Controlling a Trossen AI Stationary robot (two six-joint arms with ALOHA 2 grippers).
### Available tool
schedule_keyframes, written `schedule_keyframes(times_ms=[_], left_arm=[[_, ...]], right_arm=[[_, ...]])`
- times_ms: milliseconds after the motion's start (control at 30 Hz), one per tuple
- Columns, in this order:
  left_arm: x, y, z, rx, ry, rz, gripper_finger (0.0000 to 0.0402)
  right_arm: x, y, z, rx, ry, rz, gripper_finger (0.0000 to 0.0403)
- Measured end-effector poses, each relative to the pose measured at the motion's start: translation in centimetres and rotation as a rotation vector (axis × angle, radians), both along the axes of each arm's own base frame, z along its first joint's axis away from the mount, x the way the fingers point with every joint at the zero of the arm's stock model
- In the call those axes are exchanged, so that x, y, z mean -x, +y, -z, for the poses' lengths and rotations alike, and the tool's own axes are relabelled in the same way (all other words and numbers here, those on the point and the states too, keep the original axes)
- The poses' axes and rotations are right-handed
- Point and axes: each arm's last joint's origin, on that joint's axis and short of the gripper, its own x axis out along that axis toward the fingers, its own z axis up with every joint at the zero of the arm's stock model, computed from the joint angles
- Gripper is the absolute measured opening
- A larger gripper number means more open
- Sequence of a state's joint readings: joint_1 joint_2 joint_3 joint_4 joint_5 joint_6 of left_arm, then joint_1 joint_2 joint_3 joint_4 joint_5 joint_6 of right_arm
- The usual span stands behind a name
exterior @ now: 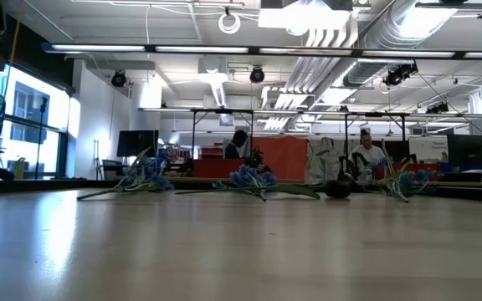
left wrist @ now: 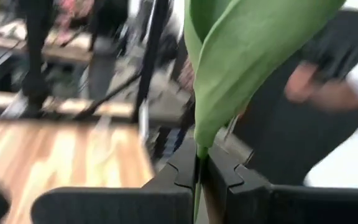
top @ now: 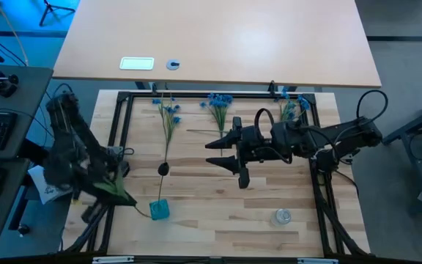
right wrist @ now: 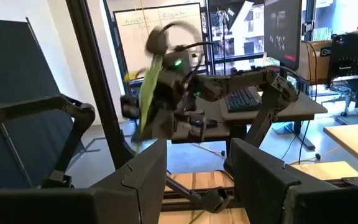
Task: Sort flowers into vase by color
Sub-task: Put the left black flower into the blue vase
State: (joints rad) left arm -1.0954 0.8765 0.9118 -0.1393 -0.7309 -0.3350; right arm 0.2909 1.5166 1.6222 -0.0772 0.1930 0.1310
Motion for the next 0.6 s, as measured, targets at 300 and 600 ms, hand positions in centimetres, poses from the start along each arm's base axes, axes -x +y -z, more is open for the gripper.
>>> schedule_keyframes(times_ms=[300, 600], left_arm=[[0.4, -0.7, 3.9, -0.131, 0.176, -0.239, 0.0000], [0.2, -1.6, 4.7, -0.105, 0.234, -0.208, 0.0000]], right_arm=[[0.0, -0.1, 0.0, -0.052, 0.006, 0.026, 0.0172], [0.0, -0.1, 0.0, -0.053, 0.005, 0.045, 0.0172]])
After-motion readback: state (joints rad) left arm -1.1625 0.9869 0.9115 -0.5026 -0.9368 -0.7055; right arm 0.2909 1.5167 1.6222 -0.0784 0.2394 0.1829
